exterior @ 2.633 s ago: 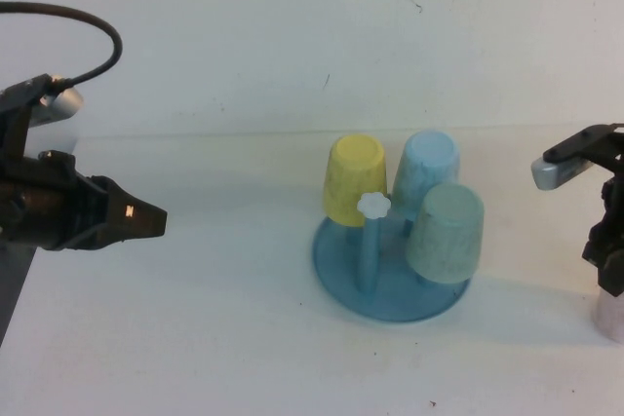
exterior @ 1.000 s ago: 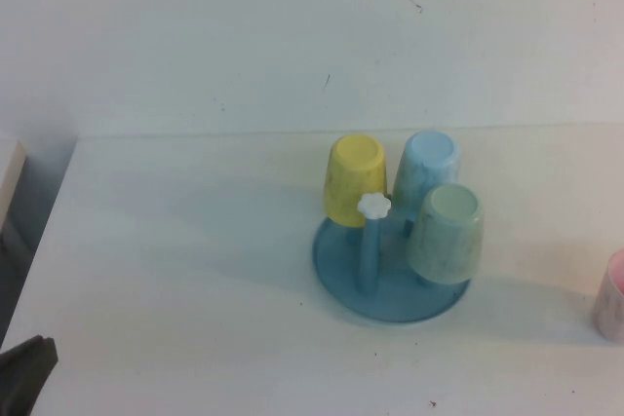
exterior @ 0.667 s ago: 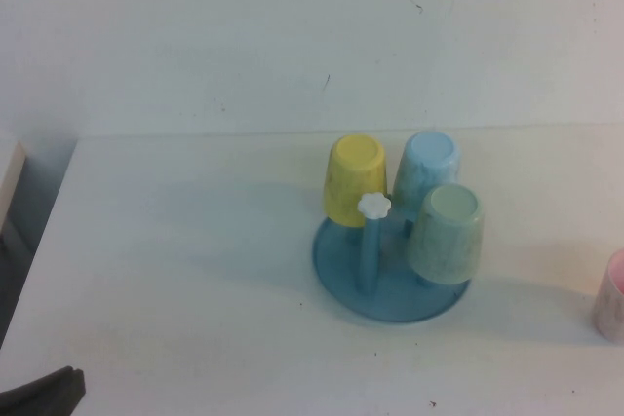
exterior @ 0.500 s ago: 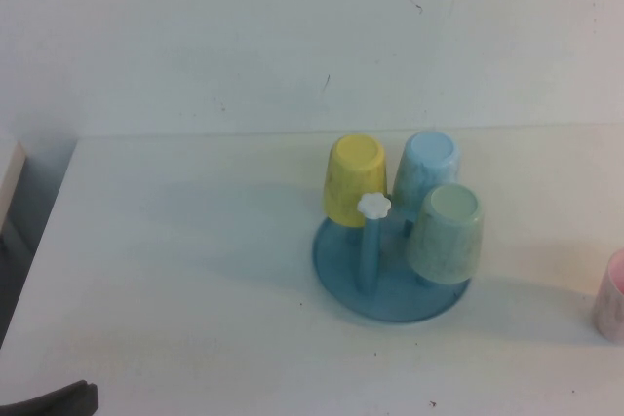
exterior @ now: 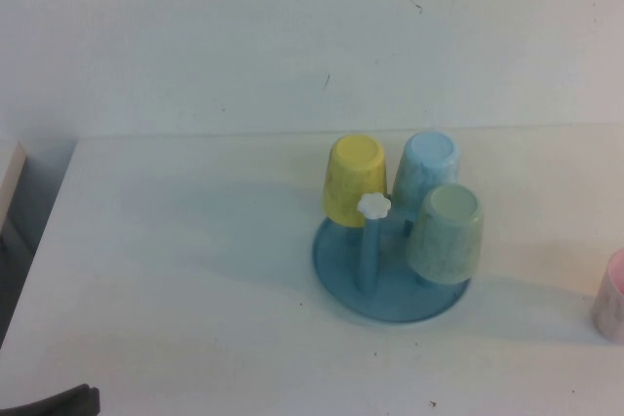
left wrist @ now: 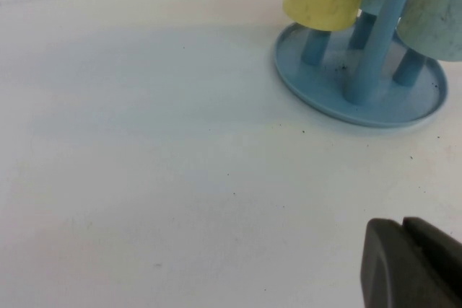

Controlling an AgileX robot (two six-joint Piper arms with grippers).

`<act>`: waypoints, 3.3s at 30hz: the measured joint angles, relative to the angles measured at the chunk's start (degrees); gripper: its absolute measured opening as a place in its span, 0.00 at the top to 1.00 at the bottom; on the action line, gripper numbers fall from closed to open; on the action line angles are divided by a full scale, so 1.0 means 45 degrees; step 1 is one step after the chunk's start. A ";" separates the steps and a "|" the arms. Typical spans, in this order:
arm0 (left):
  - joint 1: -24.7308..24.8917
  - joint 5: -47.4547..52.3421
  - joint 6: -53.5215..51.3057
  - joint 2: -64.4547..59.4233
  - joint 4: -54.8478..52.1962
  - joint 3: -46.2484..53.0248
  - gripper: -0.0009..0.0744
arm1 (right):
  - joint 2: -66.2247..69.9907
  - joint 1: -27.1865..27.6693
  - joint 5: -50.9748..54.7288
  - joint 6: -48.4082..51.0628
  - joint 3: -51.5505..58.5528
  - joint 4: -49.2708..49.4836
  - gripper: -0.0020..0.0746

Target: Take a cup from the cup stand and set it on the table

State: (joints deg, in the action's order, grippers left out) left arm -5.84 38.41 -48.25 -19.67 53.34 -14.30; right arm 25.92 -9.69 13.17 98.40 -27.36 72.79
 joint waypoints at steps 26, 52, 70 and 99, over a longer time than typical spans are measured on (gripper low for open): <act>0.0000 0.0000 -0.0096 0.0000 -0.0016 0.0000 0.99 | -0.5857 0.0678 0.0799 -2.0166 0.6428 -1.7647 0.98; 0.0000 0.0000 -0.0188 0.0000 -0.0016 0.0000 0.99 | -0.5917 0.3444 0.1646 -1.7777 0.6428 -1.5085 0.98; 0.0000 0.0000 -0.0188 0.0000 -0.0016 0.0000 0.99 | -0.5917 0.3444 0.1646 -1.7856 0.6428 -1.5085 0.98; 0.0000 0.0000 -0.0165 0.0000 -0.0016 0.0000 0.99 | -0.5917 0.1785 0.1646 -2.0716 0.6428 -1.6949 0.98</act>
State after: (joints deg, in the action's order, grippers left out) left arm -5.84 38.41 -48.99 -19.67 53.26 -14.30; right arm -0.71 -1.66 20.57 5.18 1.57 -3.48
